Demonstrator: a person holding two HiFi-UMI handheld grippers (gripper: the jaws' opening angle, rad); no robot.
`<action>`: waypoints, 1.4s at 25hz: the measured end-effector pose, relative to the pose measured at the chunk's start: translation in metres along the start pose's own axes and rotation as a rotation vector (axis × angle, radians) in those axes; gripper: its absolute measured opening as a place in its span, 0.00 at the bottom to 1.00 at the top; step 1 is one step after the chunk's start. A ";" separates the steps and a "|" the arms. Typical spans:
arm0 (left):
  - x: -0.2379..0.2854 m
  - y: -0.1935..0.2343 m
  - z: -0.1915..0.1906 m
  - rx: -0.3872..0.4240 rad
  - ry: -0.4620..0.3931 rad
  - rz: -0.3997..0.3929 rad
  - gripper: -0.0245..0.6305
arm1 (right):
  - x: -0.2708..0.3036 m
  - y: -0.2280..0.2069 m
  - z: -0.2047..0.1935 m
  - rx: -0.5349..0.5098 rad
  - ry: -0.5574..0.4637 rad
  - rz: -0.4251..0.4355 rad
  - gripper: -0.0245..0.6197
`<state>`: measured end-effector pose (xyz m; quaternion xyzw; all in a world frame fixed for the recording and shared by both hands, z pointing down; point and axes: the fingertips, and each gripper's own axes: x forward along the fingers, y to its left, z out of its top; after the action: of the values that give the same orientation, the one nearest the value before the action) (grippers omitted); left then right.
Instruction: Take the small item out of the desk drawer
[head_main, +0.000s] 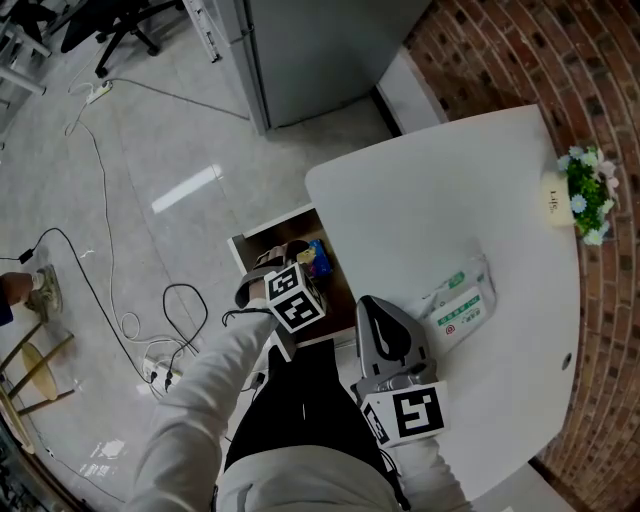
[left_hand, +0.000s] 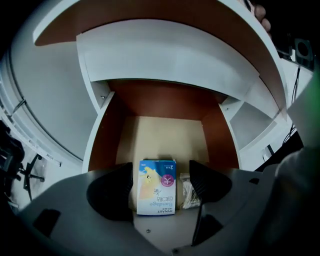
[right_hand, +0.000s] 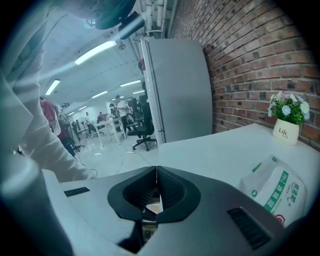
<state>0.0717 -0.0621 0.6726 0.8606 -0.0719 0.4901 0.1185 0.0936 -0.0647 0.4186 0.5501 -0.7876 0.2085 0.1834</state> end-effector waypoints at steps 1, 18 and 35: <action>0.006 0.000 -0.006 0.009 0.021 -0.001 0.58 | 0.002 0.001 0.000 -0.005 0.000 0.004 0.08; 0.046 -0.001 -0.030 0.066 0.182 -0.054 0.60 | 0.017 0.006 -0.003 0.005 0.003 0.019 0.08; 0.082 0.008 -0.037 0.061 0.218 -0.020 0.63 | 0.018 0.006 -0.006 0.012 0.016 0.029 0.08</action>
<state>0.0813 -0.0600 0.7625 0.8061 -0.0348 0.5815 0.1041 0.0821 -0.0740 0.4325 0.5382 -0.7926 0.2203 0.1833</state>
